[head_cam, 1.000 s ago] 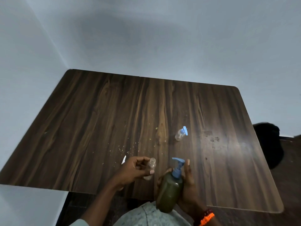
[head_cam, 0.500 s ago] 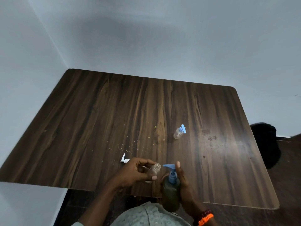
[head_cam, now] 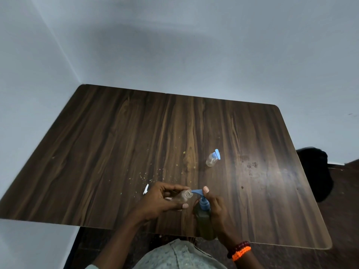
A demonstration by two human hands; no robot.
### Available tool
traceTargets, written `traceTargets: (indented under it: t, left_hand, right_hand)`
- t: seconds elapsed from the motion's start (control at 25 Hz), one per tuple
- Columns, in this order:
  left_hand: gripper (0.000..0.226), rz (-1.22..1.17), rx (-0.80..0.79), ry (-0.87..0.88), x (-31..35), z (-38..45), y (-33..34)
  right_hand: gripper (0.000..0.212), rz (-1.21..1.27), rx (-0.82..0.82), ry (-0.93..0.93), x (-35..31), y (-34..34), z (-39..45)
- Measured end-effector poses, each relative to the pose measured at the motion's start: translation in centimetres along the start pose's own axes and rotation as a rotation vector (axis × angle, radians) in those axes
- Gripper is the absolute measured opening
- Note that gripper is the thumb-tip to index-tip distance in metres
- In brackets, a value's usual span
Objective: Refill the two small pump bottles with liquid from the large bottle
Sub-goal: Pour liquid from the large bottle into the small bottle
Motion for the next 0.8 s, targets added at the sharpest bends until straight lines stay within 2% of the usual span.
traceTargets:
  t: [0.12,0.36,0.44,0.48,0.64,0.68,0.72,0.8]
  left_hand:
    - [0.054,0.027,0.014,0.032,0.23,0.06,0.02]
    - [0.05,0.098,0.034,0.078,0.37,0.28,0.05]
    - [0.051,0.108,0.032,0.084,0.29,0.28,0.08]
    - [0.051,0.104,0.033,0.083,0.33,0.26,0.04]
    - [0.05,0.091,0.056,0.093,0.67,0.26,-0.33]
    - [0.049,0.093,0.059,0.093,0.67,0.26,-0.38]
    - [0.048,0.096,0.06,0.093,0.6,0.27,-0.42]
    - [0.045,0.118,0.058,0.091,0.44,0.31,-0.45]
  right_hand:
    - [0.092,-0.033,-0.037,-0.038,-0.44,-0.18,-0.26]
    - [0.077,-0.019,-0.01,-0.06,-0.53,0.02,-0.31]
    - [0.066,-0.017,0.01,-0.07,-0.75,0.14,-0.25]
    - [0.065,-0.032,0.019,-0.079,-0.68,0.27,-0.1]
    - [0.103,-0.109,0.042,-0.144,-0.61,0.71,0.31]
    - [0.106,-0.123,0.042,-0.158,-0.49,0.7,0.44]
    - [0.104,-0.124,0.033,-0.153,-0.55,0.64,0.4]
    - [0.082,-0.101,0.013,-0.115,-0.86,0.42,-0.03]
Point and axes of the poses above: each hand's wrist, its own z-axis towards the middle knuckle, its own y-axis out of the palm, x = y × z, the point moved 1 cm from there along z, towards the middle knuckle, and after that the axes turned 12 degrees about x, right-handed, at the moved point
